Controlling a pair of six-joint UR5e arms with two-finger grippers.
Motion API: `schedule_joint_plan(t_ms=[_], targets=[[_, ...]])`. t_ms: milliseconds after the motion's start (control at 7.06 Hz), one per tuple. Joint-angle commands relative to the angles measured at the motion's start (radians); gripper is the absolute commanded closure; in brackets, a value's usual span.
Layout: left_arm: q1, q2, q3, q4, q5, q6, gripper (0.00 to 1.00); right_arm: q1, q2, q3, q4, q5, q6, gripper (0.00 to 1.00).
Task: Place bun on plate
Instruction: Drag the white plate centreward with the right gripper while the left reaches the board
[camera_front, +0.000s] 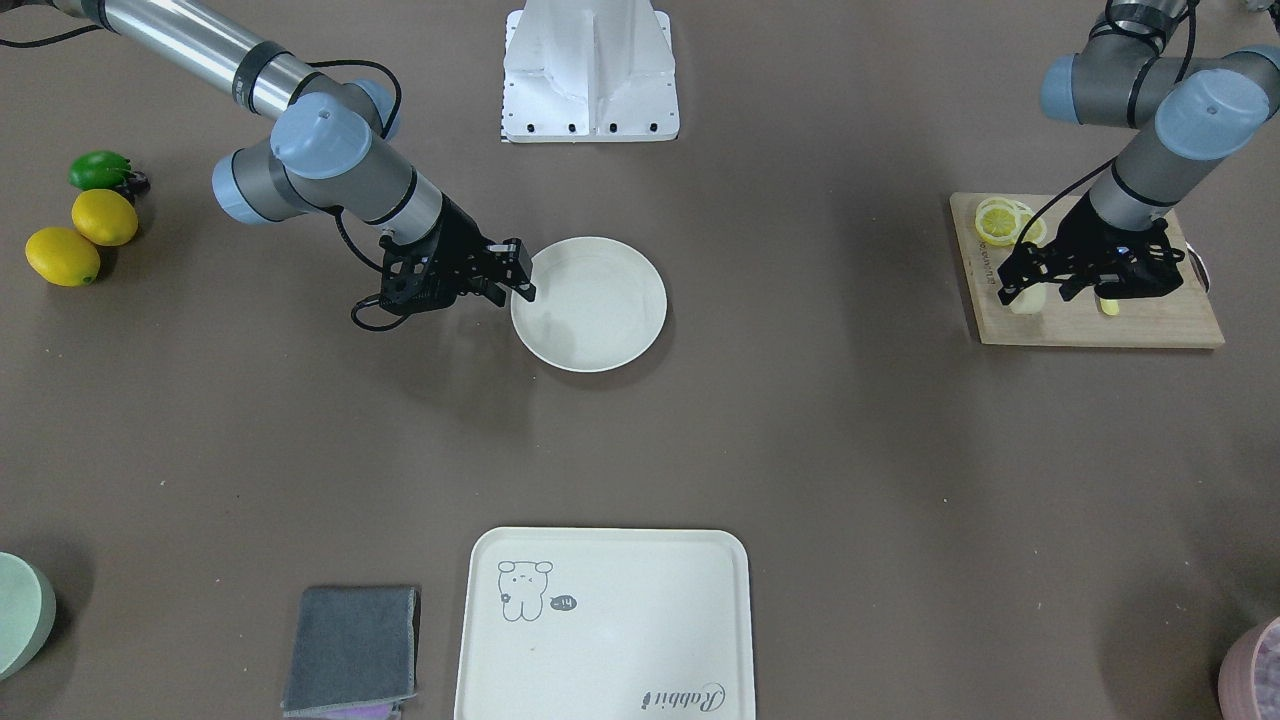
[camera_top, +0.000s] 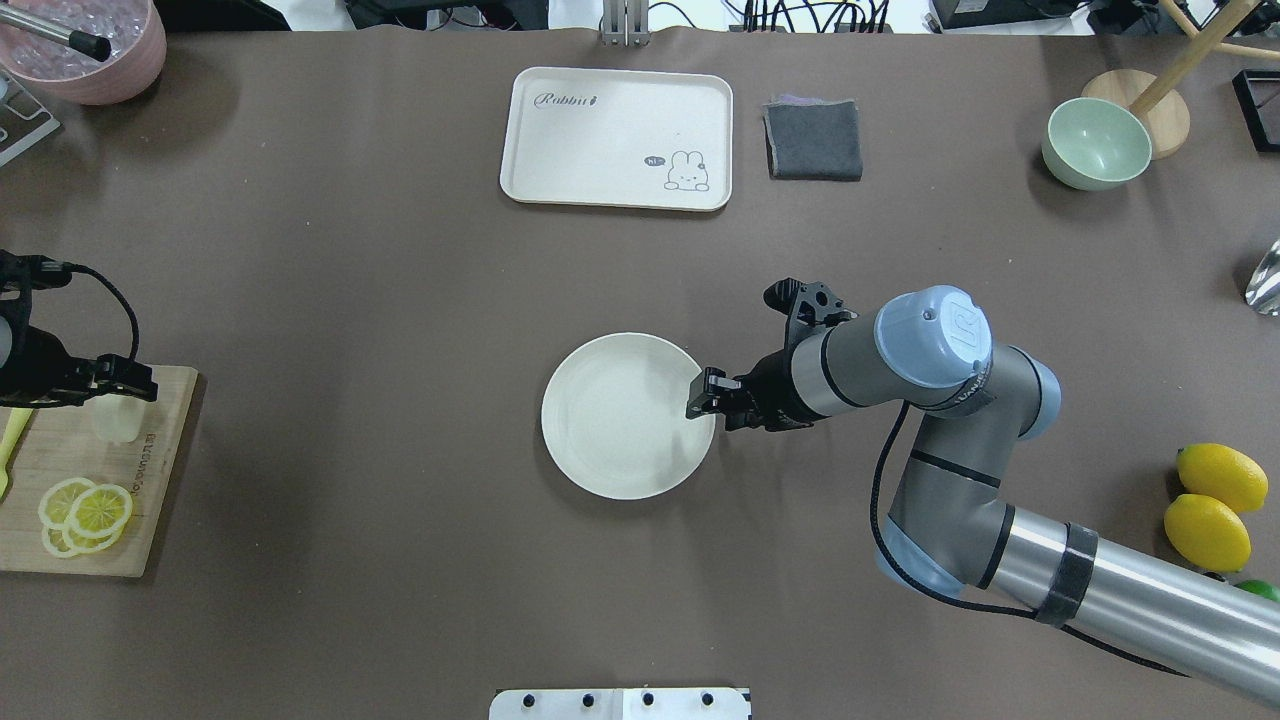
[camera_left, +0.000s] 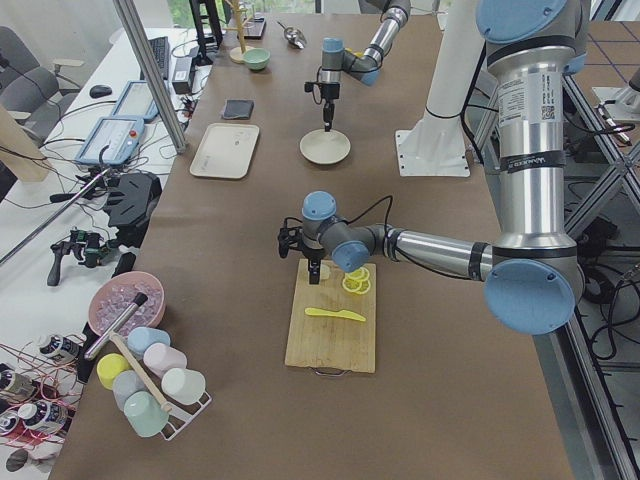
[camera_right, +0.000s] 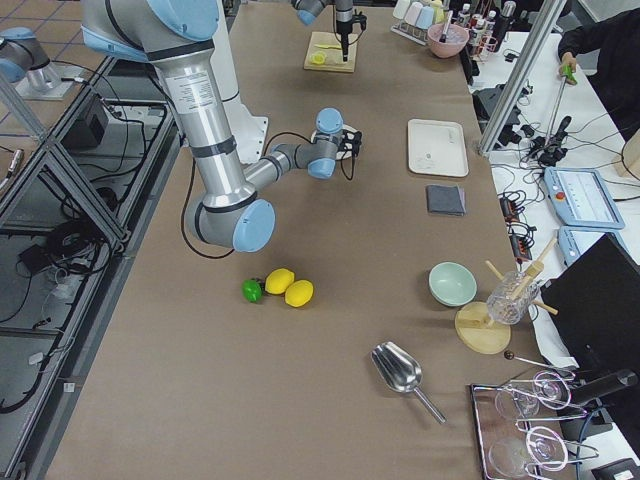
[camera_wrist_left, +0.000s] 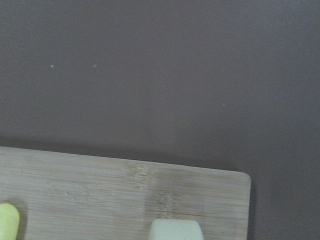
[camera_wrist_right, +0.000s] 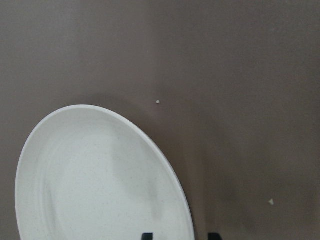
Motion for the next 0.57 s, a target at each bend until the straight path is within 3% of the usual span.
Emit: schedule_joint_plan(t_ms=[0,425], targets=[[0.002,0.004,-0.001,-0.005,-0.007,-0.002,0.38,0.028,0.006,0.006,0.000,0.002,0.005,0.01],[0.005,0.036,-0.016,-0.005,-0.011,-0.004,0.47,0.038,0.008,0.008,0.000,0.004,0.020,0.01]])
